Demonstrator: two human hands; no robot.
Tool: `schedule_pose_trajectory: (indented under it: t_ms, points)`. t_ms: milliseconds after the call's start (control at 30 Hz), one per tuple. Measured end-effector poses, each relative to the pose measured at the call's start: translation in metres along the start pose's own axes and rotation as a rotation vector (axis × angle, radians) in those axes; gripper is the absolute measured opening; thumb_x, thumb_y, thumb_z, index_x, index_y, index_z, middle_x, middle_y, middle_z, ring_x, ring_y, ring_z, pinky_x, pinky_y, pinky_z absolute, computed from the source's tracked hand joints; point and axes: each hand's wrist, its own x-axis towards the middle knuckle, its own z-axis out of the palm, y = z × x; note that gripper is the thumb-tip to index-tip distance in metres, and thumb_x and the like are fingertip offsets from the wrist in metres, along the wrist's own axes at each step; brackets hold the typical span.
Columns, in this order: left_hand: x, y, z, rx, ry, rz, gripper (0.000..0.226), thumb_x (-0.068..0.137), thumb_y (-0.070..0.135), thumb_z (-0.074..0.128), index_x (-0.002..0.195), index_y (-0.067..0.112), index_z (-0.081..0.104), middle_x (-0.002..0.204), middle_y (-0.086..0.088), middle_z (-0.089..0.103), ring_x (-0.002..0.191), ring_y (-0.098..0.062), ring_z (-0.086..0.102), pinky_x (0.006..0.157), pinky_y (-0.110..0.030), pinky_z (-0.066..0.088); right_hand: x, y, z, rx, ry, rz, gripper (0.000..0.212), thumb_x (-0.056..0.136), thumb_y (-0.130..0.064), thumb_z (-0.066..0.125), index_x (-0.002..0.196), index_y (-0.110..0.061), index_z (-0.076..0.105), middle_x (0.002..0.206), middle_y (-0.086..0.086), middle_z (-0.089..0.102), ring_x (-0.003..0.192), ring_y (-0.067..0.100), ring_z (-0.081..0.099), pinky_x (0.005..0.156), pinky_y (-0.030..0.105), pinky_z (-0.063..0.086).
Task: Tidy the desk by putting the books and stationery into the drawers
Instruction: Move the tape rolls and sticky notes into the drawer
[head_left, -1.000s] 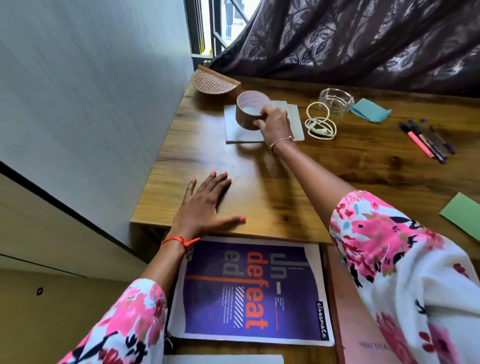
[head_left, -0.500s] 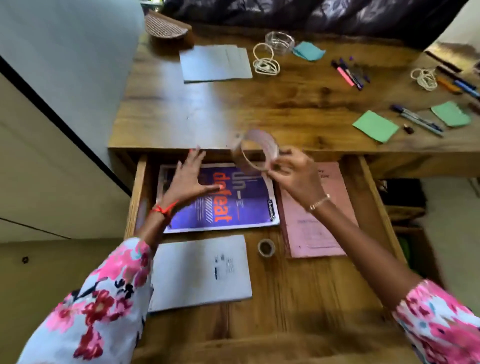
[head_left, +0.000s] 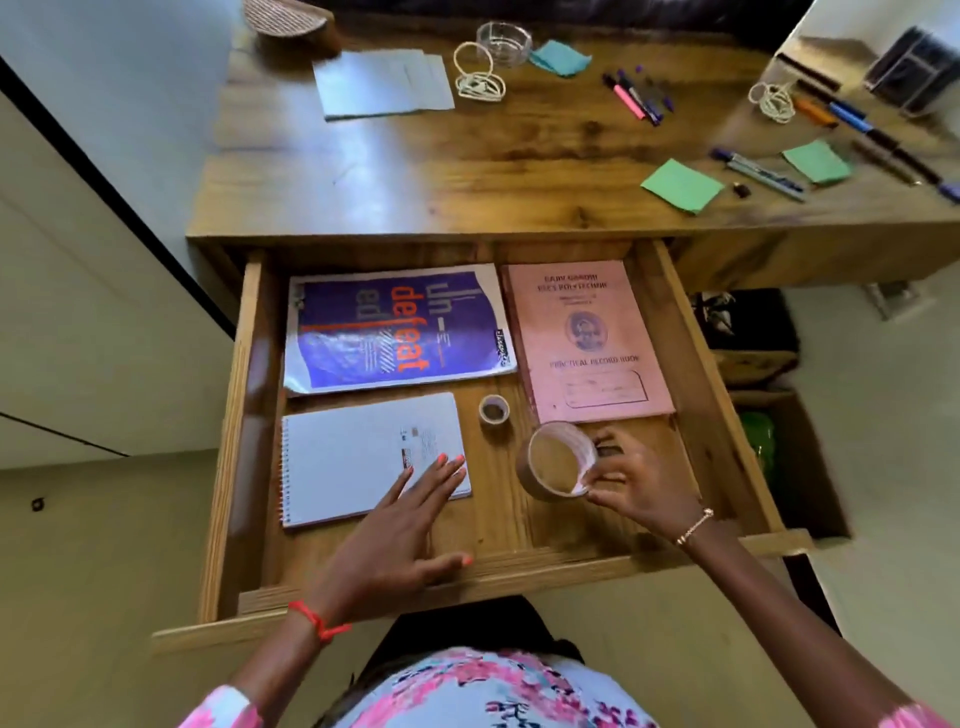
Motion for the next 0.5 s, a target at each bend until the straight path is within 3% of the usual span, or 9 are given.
schedule_pose_trajectory:
  t_ms: [167,267,400,500]
  points:
    - [-0.008,0.011,0.010,0.077,-0.042,0.009,0.085,0.083,0.072,0.026,0.145,0.023,-0.005,0.153,0.011,-0.010,0.135,0.005,-0.022,0.112,-0.024,-0.017,0.003,-0.004,0.018,-0.066,-0.140,0.008,0.008,0.072,-0.008,0.075,0.077,-0.002,0.072,0.110,0.009,0.049,0.101,0.021,0.057,0.078,0.006,0.045]
    - [-0.013,0.013,0.017,0.095,-0.017,0.025,0.084,0.085,0.073,0.023,0.147,0.020,0.002,0.154,0.009,-0.004,0.137,0.003,-0.018,0.112,-0.025,-0.015,0.003,-0.008,0.025,-0.136,-0.209,0.020,0.013,0.077,-0.013,0.071,0.083,-0.002,0.071,0.120,0.008,0.046,0.107,0.018,0.053,0.087,0.015,0.046]
    - [-0.016,0.011,0.021,0.128,0.037,0.023,0.081,0.088,0.071,0.026,0.148,0.019,0.007,0.155,0.006,0.004,0.140,-0.001,-0.010,0.113,-0.030,-0.009,0.002,-0.007,0.036,-0.201,-0.258,0.045,0.017,0.079,-0.018,0.070,0.087,-0.003,0.069,0.128,0.007,0.041,0.115,0.018,0.047,0.091,0.016,0.041]
    - [-0.016,0.011,0.022,0.125,0.032,0.019,0.081,0.087,0.072,0.024,0.147,0.019,0.008,0.154,0.005,0.006,0.140,-0.002,-0.010,0.113,-0.030,-0.009,0.000,-0.007,0.039,-0.210,-0.265,0.061,0.018,0.078,-0.017,0.071,0.088,-0.002,0.068,0.129,0.006,0.039,0.114,0.018,0.048,0.093,0.021,0.046]
